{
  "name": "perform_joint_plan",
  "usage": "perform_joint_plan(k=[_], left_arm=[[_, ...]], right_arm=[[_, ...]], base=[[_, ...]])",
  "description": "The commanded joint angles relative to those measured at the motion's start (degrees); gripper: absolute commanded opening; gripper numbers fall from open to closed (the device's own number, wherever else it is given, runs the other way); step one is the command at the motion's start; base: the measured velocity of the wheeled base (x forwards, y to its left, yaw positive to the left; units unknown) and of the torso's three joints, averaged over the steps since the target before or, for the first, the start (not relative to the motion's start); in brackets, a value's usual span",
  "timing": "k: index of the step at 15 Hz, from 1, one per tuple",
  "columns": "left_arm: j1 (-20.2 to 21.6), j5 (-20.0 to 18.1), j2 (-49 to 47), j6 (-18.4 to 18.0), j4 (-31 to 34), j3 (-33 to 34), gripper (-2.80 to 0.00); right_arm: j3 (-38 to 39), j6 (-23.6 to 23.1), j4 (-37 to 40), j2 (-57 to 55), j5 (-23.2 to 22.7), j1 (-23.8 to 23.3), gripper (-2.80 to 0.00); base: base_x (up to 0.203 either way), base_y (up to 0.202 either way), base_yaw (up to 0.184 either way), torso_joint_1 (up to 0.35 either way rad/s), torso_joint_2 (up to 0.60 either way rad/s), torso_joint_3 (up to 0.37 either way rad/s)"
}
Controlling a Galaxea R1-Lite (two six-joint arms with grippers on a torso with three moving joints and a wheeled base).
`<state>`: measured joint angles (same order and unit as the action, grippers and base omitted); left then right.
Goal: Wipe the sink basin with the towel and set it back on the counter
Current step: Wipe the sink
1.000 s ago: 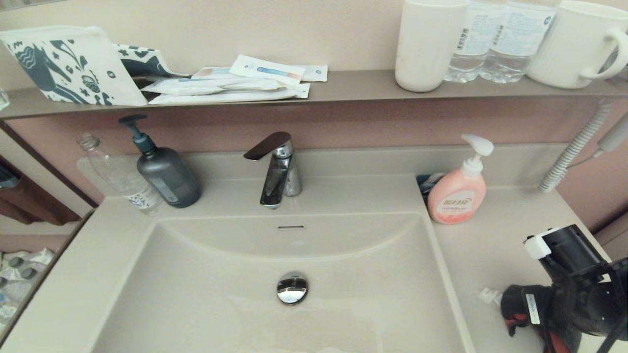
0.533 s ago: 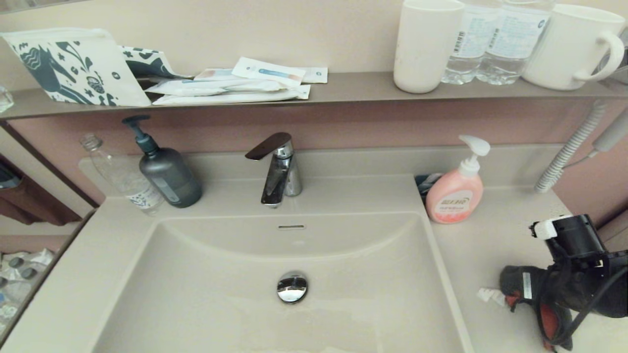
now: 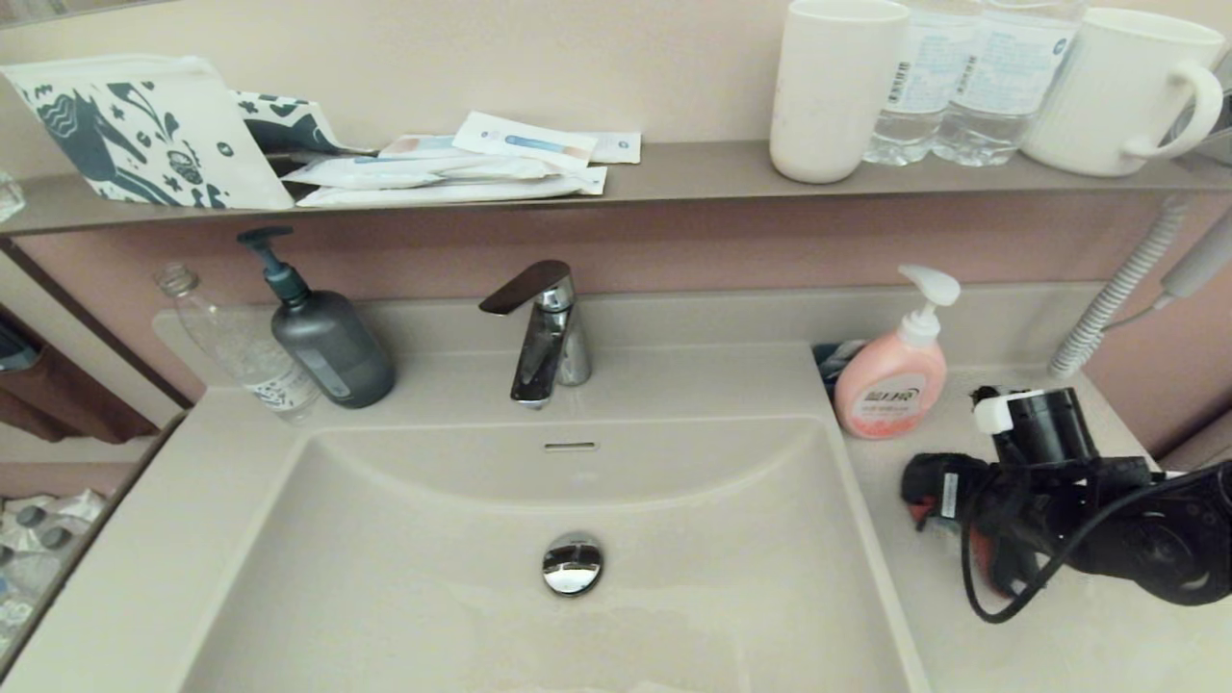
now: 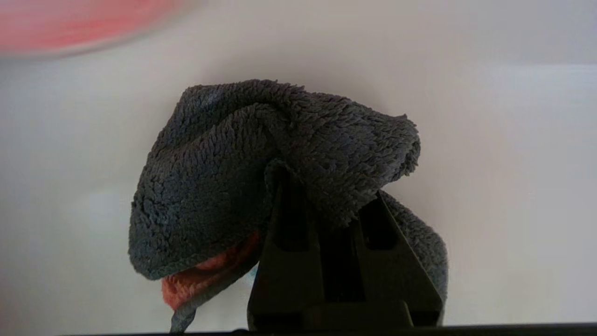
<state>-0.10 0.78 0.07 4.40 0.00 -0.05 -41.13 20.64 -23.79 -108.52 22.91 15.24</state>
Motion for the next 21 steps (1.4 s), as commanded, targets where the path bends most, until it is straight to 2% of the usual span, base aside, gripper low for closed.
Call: perform_joint_plan(k=[1,3,4,8,10,12,16,18,21], left_arm=[[0.0,0.1,-0.1,0.1,0.0,0.0,-2.8],[0.0,0.1,-0.1,0.0,0.0,0.0,-2.8],[0.0,0.1,-0.1,0.0,0.0,0.0,-2.8],[0.0,0.1,-0.1,0.0,0.0,0.0,-2.8],[0.0,0.1,-0.1,0.1,0.0,0.0,-2.8],[0.0,0.1,-0.1,0.0,0.0,0.0,-2.8],[0.0,0.1,-0.1,0.0,0.0,0.0,-2.8],[0.0,0.1,-0.1,0.0,0.0,0.0,-2.8],[0.0,0.1,-0.1,0.0,0.0,0.0,-2.8]], right_arm=[[-0.8,0.7,0.5,-1.4,0.0,3.5,-2.8],[-0.6,2.6,2.2,-0.9,0.3,8.3,-2.8],[-0.3,3.8,5.4,0.5,0.4,10.0,-2.8],[3.7,4.7,18.7,8.0,0.5,10.7,-2.8],[7.0,3.3,22.1,10.2,0.9,6.5,-2.8],[8.4,0.7,22.3,10.9,1.3,-0.2,-2.8],[8.3,-6.2,16.1,8.0,1.2,-13.5,-2.8],[7.1,-7.7,11.5,3.4,1.2,-16.6,-2.8],[2.1,-7.5,7.5,-2.0,1.2,-18.3,-2.8]], base=[[0.0,0.0,0.0,0.0,0.0,0.0],[0.0,0.0,0.0,0.0,0.0,0.0],[0.0,0.0,0.0,0.0,0.0,0.0],[0.0,0.0,0.0,0.0,0.0,0.0],[0.0,0.0,0.0,0.0,0.0,0.0],[0.0,0.0,0.0,0.0,0.0,0.0],[0.0,0.0,0.0,0.0,0.0,0.0],[0.0,0.0,0.0,0.0,0.0,0.0],[0.0,0.0,0.0,0.0,0.0,0.0]])
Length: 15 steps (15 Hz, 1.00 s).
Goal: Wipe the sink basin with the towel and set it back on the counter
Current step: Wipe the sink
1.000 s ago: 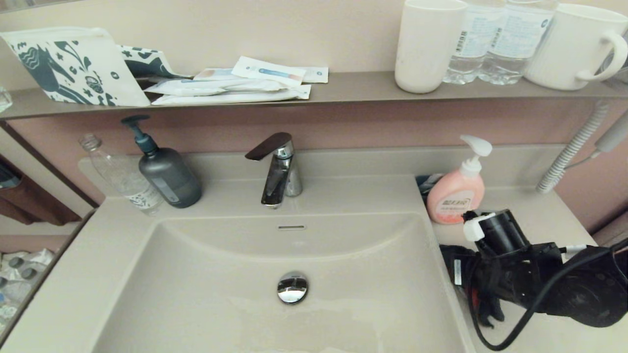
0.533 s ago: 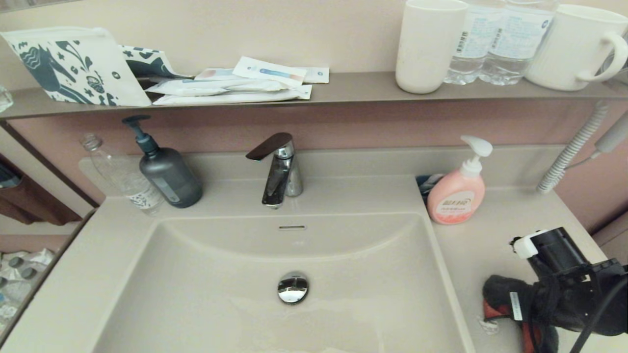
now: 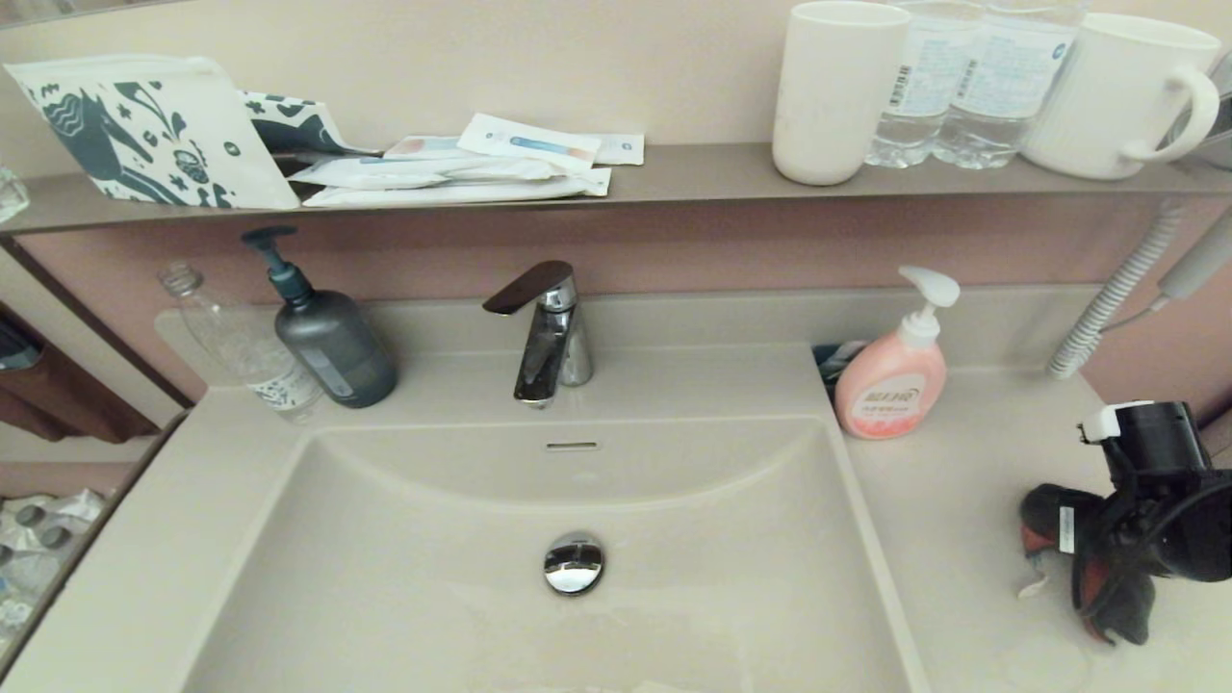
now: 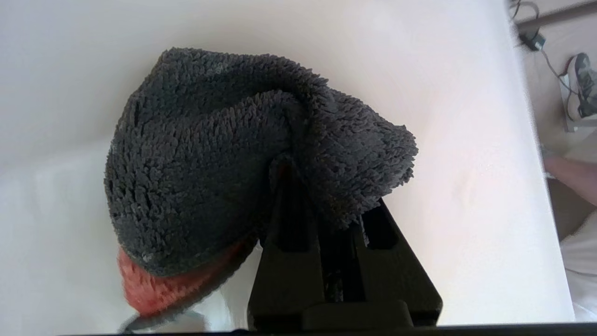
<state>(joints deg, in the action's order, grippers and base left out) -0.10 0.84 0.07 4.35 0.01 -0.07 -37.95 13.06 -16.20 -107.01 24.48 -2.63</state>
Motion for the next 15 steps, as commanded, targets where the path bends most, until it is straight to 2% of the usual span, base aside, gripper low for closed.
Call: perform_joint_plan(k=[1,5,9,15], left_arm=[[0.0,0.0,-0.1,0.0,0.0,0.0,-2.8],[0.0,0.0,-0.1,0.0,0.0,0.0,-2.8],[0.0,0.0,-0.1,0.1,0.0,0.1,-2.8],[0.0,0.0,-0.1,0.1,0.0,0.1,-2.8]], right_arm=[[-3.1,0.2,-0.5,-4.4,-0.4,-0.3,-2.8],[-5.6,3.5,-0.2,-3.9,-0.4,7.7,-2.8],[-4.2,7.4,0.5,1.4,-1.0,16.3,-2.8],[3.5,7.7,5.4,8.2,-1.3,19.3,-2.8]], base=[[0.0,0.0,0.0,0.0,0.0,0.0],[0.0,0.0,0.0,0.0,0.0,0.0],[0.0,0.0,0.0,0.0,0.0,0.0],[0.0,0.0,0.0,0.0,0.0,0.0]])
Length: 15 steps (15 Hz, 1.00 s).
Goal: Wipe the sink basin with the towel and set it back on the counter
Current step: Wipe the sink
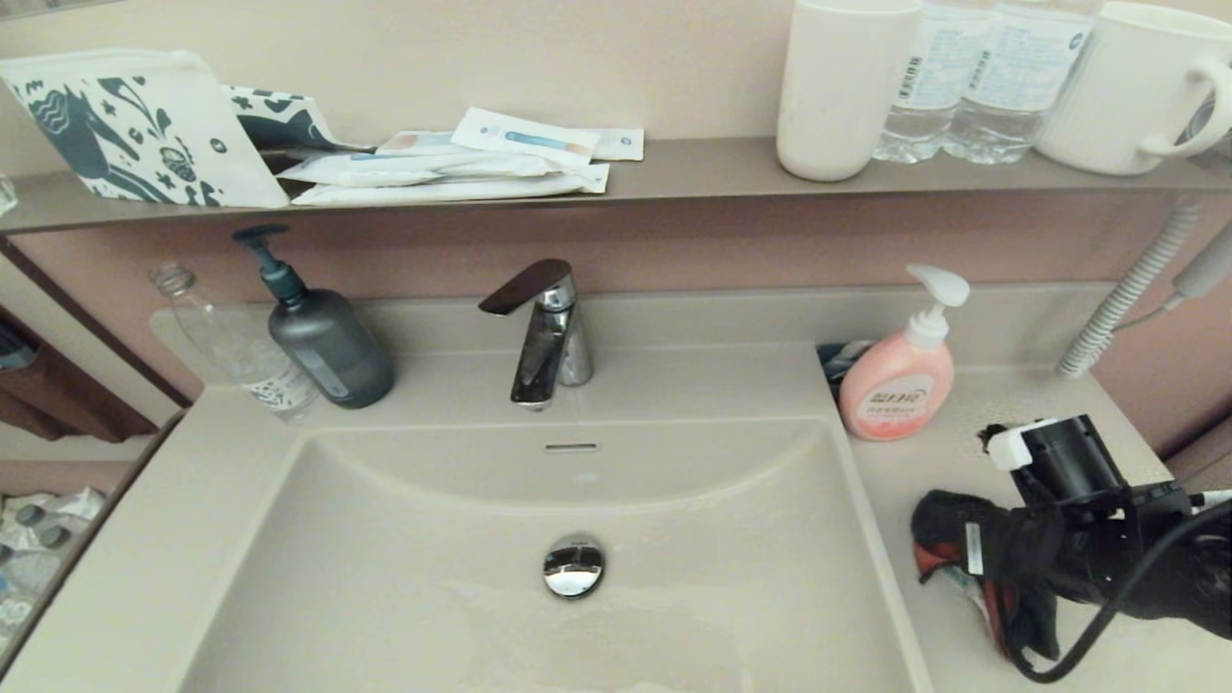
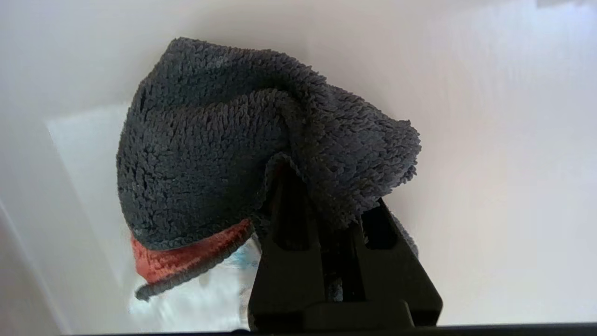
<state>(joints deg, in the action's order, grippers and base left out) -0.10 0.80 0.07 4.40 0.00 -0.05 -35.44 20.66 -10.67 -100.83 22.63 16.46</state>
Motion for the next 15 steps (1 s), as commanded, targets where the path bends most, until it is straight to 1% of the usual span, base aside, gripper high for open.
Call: perform_joint_plan(k=[1,4,8,11,13,15], left_arm=[[0.0,0.1,-0.1,0.0,0.0,0.0,-2.8],[0.0,0.0,-0.1,0.0,0.0,0.0,-2.8],[0.0,0.0,-0.1,0.0,0.0,0.0,-2.8],[0.0,0.1,-0.1,0.0,0.0,0.0,-2.8],[0.0,0.1,-0.1,0.0,0.0,0.0,-2.8],[0.0,0.0,-0.1,0.0,0.0,0.0,-2.8]], right_arm=[[3.0,0.1,-0.1,3.0,0.6,0.5,-2.8],[5.1,-0.1,0.1,5.6,1.0,0.1,-2.8],[-0.2,-0.4,0.3,6.3,1.1,-3.0,-2.8],[-4.4,-1.0,4.1,6.9,0.9,-5.5,-2.8],[-4.9,-1.1,6.0,8.1,0.6,-6.3,-2.8],[-4.9,-1.2,6.1,9.3,0.7,-6.5,-2.8]], base=[[0.0,0.0,0.0,0.0,0.0,0.0],[0.0,0.0,0.0,0.0,0.0,0.0],[0.0,0.0,0.0,0.0,0.0,0.0],[0.0,0.0,0.0,0.0,0.0,0.0],[0.0,0.0,0.0,0.0,0.0,0.0],[0.0,0.0,0.0,0.0,0.0,0.0]])
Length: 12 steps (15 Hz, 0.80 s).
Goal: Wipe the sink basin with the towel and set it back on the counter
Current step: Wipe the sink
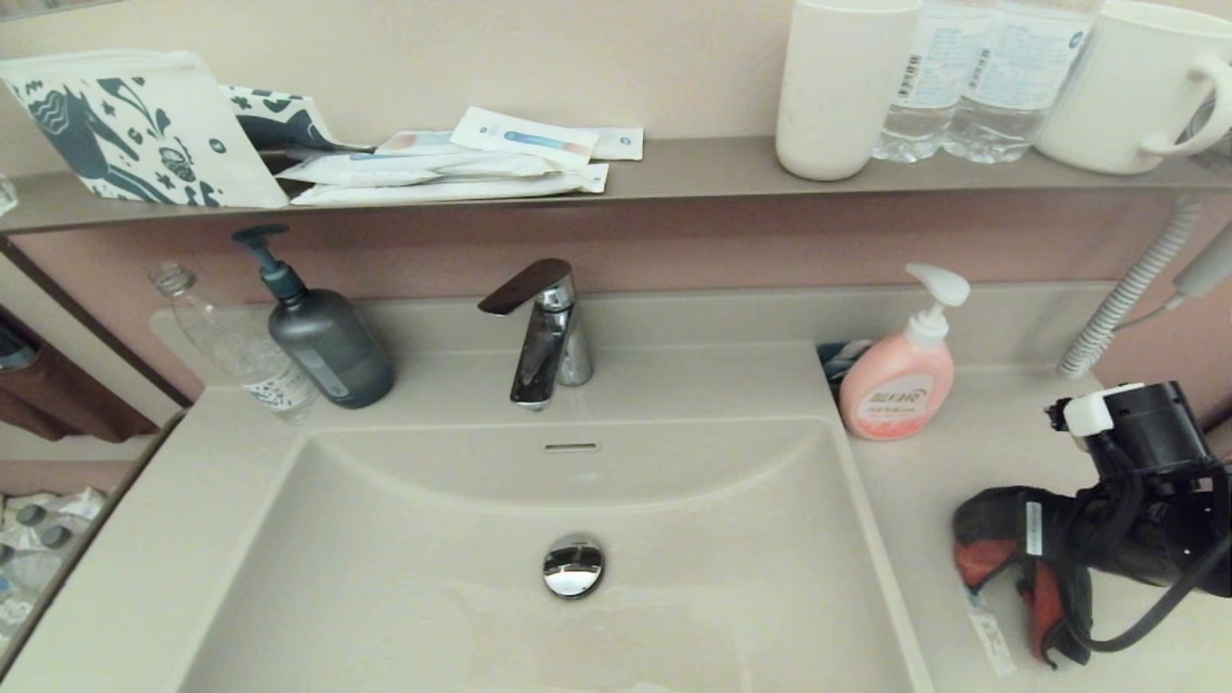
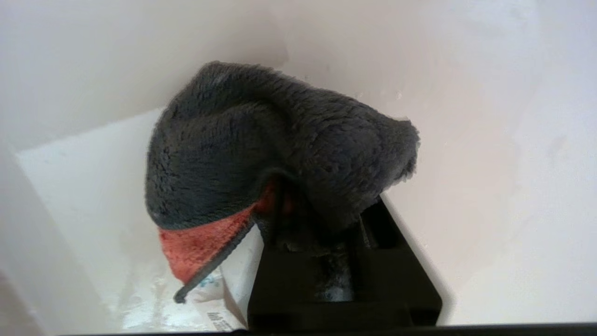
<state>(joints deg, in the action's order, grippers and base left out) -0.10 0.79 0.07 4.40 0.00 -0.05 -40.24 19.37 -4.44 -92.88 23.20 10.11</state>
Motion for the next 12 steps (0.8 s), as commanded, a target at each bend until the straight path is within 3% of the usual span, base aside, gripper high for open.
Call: perform_joint_plan(k=[1,4,12], left_arm=[[0.0,0.0,-0.1,0.1,0.0,0.0,-2.8],[0.0,0.0,-0.1,0.0,0.0,0.0,-2.8],[0.0,0.0,-0.1,0.0,0.0,0.0,-2.8]], right_arm=[[-0.1,0.1,-0.1,2.1,0.2,-0.1,0.0],[-0.5,-0.4,2.6,5.4,0.4,-0.2,0.0],[-2.1,-1.2,19.9,19.9,0.3,-2.2,0.0]], base=[[0.0,0.0,0.0,0.0,0.0,0.0],[0.0,0.0,0.0,0.0,0.0,0.0],[0.0,0.0,0.0,0.0,0.0,0.0]])
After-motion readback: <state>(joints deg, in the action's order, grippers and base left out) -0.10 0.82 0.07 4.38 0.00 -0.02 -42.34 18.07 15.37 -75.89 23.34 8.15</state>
